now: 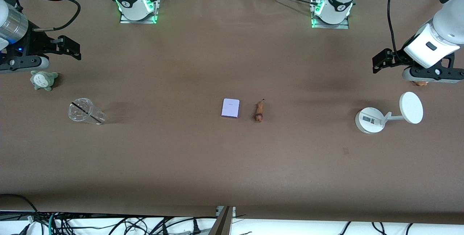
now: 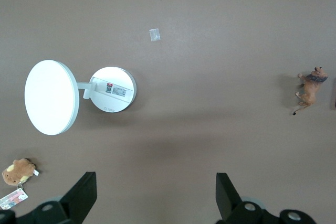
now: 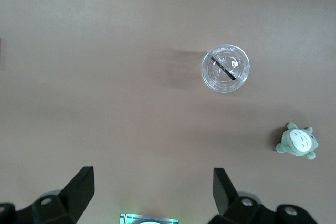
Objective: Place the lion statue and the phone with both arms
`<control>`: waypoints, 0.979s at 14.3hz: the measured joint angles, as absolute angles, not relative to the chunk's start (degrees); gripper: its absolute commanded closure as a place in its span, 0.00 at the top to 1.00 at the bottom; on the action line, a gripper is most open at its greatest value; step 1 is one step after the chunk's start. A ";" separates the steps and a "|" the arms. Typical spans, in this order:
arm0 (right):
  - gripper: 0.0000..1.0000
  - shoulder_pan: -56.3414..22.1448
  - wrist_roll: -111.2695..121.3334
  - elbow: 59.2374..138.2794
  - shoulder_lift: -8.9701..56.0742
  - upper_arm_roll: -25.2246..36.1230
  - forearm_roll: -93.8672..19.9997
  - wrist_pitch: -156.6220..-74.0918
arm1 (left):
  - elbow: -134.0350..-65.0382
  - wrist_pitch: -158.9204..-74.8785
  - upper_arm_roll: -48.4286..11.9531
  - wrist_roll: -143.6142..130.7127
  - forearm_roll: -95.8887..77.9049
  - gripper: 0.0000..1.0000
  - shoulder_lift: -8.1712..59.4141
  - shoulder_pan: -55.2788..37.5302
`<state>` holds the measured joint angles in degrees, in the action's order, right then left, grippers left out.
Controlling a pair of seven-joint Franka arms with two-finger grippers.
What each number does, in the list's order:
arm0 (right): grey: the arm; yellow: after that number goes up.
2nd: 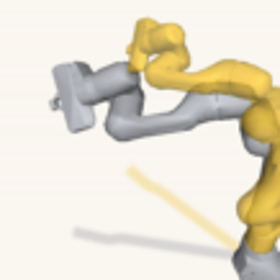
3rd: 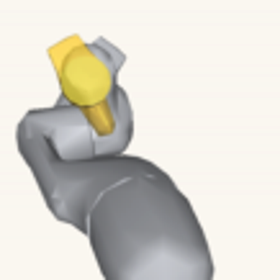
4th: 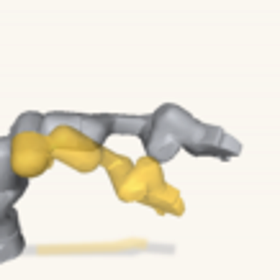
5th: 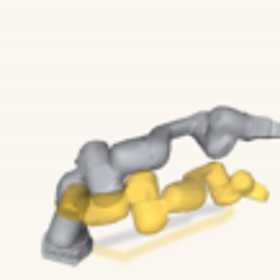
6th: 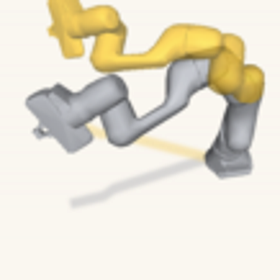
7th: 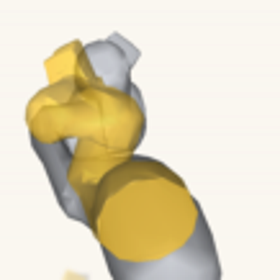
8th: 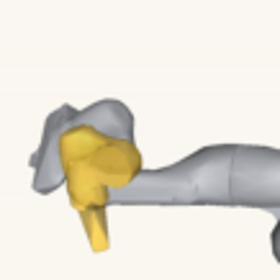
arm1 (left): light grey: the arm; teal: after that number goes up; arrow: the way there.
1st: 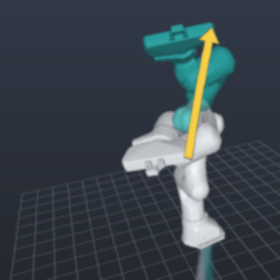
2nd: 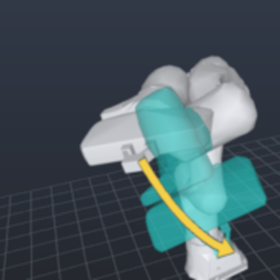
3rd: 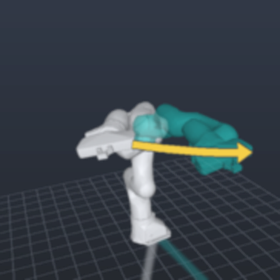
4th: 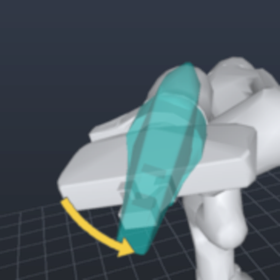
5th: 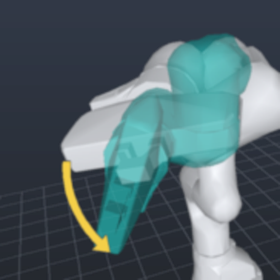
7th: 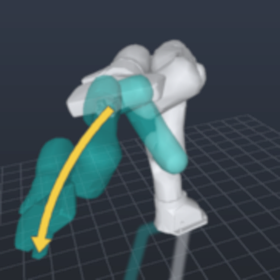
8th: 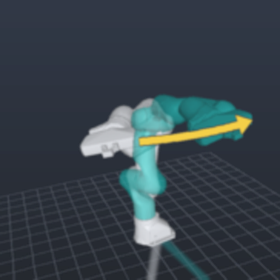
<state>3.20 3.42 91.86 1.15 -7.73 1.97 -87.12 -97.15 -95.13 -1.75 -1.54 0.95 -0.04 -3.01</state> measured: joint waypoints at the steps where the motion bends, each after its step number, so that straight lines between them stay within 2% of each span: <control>1: 1.00 3.20 3.42 91.80 1.16 -7.74 1.97 -87.12 | -97.15 -95.13 -1.76 -1.54 0.95 1.00 -0.04 -3.01; 14: 1.00 3.20 3.40 91.34 2.42 -7.75 1.97 -87.11 | -97.15 -95.13 -1.76 -1.54 0.95 1.00 -0.04 -3.01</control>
<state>3.20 3.40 91.34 2.42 -7.75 1.97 -87.11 -97.15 -95.13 -1.76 -1.54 0.95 -0.04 -3.01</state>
